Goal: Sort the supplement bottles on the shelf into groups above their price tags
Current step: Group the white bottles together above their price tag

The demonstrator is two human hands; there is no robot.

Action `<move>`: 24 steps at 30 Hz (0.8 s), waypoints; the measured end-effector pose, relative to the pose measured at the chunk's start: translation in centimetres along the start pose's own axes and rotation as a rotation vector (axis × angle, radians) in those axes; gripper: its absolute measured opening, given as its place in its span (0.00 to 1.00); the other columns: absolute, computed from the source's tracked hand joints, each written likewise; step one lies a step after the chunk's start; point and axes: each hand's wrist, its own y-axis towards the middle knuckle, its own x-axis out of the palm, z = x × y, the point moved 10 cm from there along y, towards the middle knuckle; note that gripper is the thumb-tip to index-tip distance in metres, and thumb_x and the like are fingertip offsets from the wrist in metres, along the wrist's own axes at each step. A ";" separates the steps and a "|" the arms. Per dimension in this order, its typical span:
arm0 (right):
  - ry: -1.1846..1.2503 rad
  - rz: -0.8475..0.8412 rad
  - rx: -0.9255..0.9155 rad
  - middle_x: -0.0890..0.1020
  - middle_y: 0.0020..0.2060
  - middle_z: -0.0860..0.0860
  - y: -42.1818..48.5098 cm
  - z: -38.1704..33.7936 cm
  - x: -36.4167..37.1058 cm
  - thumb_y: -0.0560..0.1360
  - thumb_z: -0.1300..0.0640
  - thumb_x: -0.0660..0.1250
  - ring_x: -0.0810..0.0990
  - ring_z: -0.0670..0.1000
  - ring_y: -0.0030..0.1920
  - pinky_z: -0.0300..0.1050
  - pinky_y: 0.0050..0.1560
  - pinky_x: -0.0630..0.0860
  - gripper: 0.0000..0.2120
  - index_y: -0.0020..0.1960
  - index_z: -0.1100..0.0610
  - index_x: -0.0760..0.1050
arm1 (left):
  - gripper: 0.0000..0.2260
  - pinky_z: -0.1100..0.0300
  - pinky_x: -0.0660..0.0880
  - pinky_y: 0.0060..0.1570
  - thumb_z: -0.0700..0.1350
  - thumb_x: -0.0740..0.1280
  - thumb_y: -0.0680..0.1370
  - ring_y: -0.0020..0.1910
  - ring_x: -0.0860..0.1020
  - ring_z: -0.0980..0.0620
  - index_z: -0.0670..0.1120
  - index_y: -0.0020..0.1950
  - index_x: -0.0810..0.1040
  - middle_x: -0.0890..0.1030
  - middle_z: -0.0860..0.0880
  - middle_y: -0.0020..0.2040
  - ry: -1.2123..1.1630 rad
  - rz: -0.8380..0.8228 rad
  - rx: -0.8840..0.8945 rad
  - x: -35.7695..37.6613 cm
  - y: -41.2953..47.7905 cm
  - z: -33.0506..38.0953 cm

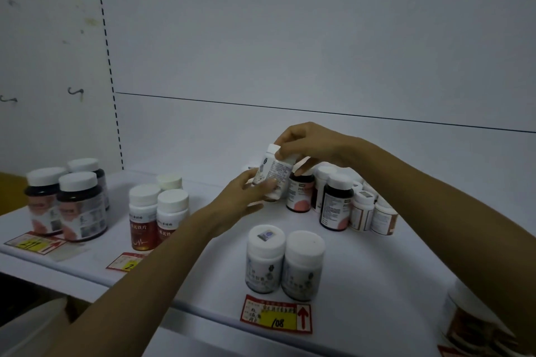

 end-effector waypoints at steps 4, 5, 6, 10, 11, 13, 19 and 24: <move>0.035 -0.052 -0.053 0.80 0.53 0.54 -0.9 -0.4 -0.1 0.72 0.64 0.68 0.80 0.52 0.52 0.43 0.47 0.81 0.14 0.57 0.58 0.75 | 0.12 0.52 0.75 0.59 0.52 0.61 0.78 0.56 0.79 0.46 0.49 0.57 0.75 0.81 0.45 0.53 -0.236 -0.044 -0.074 1.2 -0.7 -0.2; 0.028 -0.053 -0.067 0.80 0.55 0.53 -1.0 -0.5 -0.1 0.73 0.65 0.68 0.80 0.51 0.54 0.42 0.48 0.80 0.14 0.58 0.57 0.75 | 0.11 0.54 0.76 0.57 0.49 0.61 0.78 0.54 0.80 0.47 0.48 0.57 0.75 0.81 0.45 0.53 -0.226 -0.024 -0.062 1.2 -0.8 0.0; 0.013 -0.045 -0.080 0.79 0.56 0.53 -1.0 -0.5 -0.1 0.72 0.65 0.68 0.79 0.51 0.55 0.41 0.49 0.80 0.15 0.58 0.56 0.75 | 0.10 0.56 0.77 0.54 0.47 0.63 0.78 0.53 0.81 0.48 0.47 0.58 0.75 0.81 0.45 0.54 -0.174 0.018 -0.035 0.8 -0.8 0.3; -0.001 0.000 -0.066 0.79 0.57 0.51 -1.0 0.2 -0.1 0.73 0.59 0.69 0.79 0.51 0.57 0.47 0.55 0.78 0.19 0.63 0.52 0.72 | 0.16 0.58 0.78 0.50 0.43 0.71 0.73 0.52 0.80 0.50 0.47 0.59 0.72 0.80 0.46 0.55 -0.008 0.243 0.086 -1.2 -1.0 1.4; -0.001 0.010 -0.053 0.79 0.57 0.52 -0.9 0.5 -0.1 0.74 0.56 0.69 0.79 0.52 0.55 0.49 0.56 0.78 0.19 0.64 0.51 0.72 | 0.17 0.59 0.78 0.48 0.43 0.71 0.72 0.51 0.79 0.51 0.48 0.59 0.71 0.79 0.48 0.54 0.027 0.284 0.114 -1.5 -1.2 1.7; -0.021 0.033 -0.043 0.79 0.56 0.52 -0.9 0.6 0.0 0.74 0.51 0.69 0.80 0.50 0.52 0.48 0.55 0.78 0.19 0.64 0.51 0.72 | 0.18 0.65 0.76 0.42 0.42 0.73 0.71 0.48 0.77 0.55 0.49 0.57 0.70 0.77 0.52 0.51 0.097 0.342 0.169 -1.7 -1.7 2.3; -0.053 0.090 -0.069 0.81 0.47 0.49 -1.0 0.1 -0.2 0.73 0.45 0.68 0.83 0.48 0.43 0.47 0.50 0.79 0.18 0.58 0.54 0.75 | 0.24 0.75 0.73 0.33 0.40 0.75 0.67 0.46 0.74 0.58 0.50 0.56 0.65 0.72 0.52 0.52 0.269 0.509 0.290 -2.1 -3.0 4.1; -0.043 0.093 -0.086 0.81 0.46 0.48 -1.2 -0.5 -0.3 0.73 0.49 0.69 0.83 0.49 0.40 0.46 0.48 0.79 0.14 0.55 0.55 0.77 | 0.25 0.79 0.71 0.32 0.41 0.76 0.67 0.47 0.72 0.55 0.50 0.55 0.64 0.71 0.51 0.52 0.312 0.543 0.315 -1.8 -3.5 4.9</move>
